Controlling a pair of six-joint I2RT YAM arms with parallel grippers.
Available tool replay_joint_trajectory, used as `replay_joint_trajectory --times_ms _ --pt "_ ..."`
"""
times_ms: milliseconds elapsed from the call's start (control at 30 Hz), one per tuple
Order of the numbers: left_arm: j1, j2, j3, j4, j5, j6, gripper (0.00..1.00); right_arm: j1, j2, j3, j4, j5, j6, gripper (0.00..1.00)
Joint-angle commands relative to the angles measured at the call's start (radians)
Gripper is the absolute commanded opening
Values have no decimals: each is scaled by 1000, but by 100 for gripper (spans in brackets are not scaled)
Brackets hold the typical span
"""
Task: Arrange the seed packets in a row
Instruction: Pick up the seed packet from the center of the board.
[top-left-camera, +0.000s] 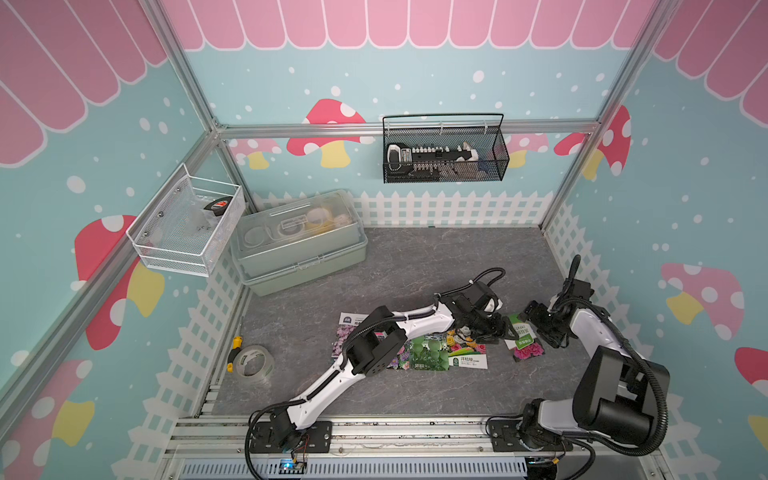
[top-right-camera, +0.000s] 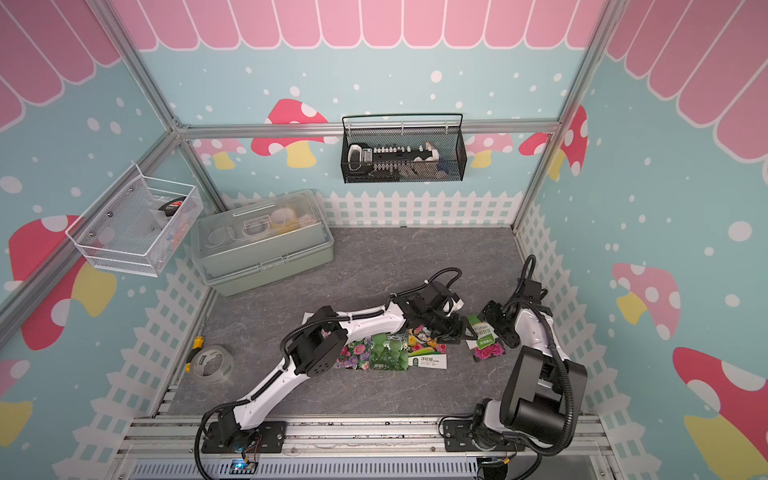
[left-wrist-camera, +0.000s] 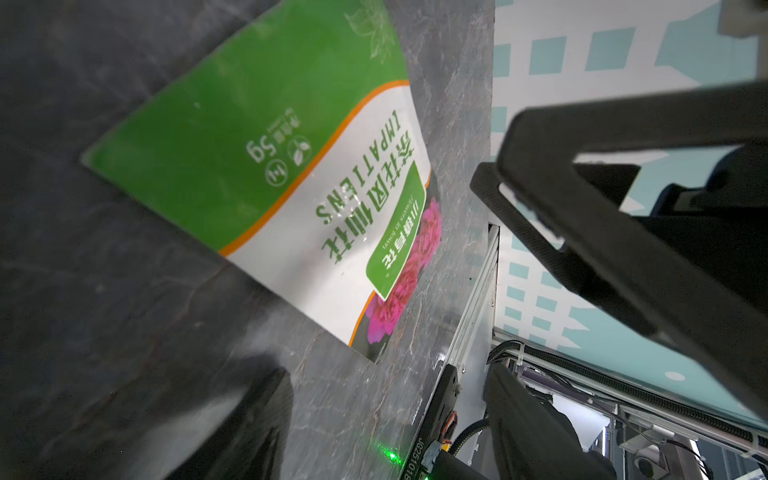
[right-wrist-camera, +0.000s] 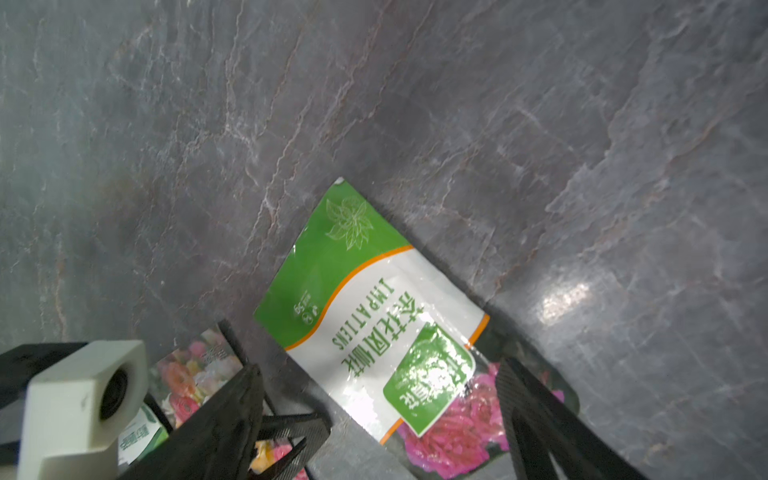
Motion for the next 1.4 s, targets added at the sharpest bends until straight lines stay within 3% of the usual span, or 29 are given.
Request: replay_joint_trajectory --times_ms 0,200,400,633,767,1000,1267,1300,1367 --pt "-16 35 39 -9 -8 -14 73 -1 39 7 61 49 -32 88" --pt "-15 50 59 -25 -5 -12 73 -1 124 -24 83 -103 -61 87" --pt "-16 66 73 -36 -2 -13 73 -1 36 -141 125 -236 -16 87" --pt "-15 77 90 -38 8 -17 67 -1 -55 -175 107 -266 12 86" --pt "-17 75 90 -36 9 -15 65 -1 -98 -206 115 -295 42 76" --pt "-17 77 86 -33 13 -19 65 -2 -130 -272 127 -291 32 39" --pt "-17 71 78 -25 17 -18 65 -2 -163 -279 120 -220 48 30" --pt "-17 70 76 -22 18 -19 65 -2 -176 -272 114 -210 49 31" --pt "-17 68 75 -16 21 -20 65 -2 -199 -261 105 -205 55 44"
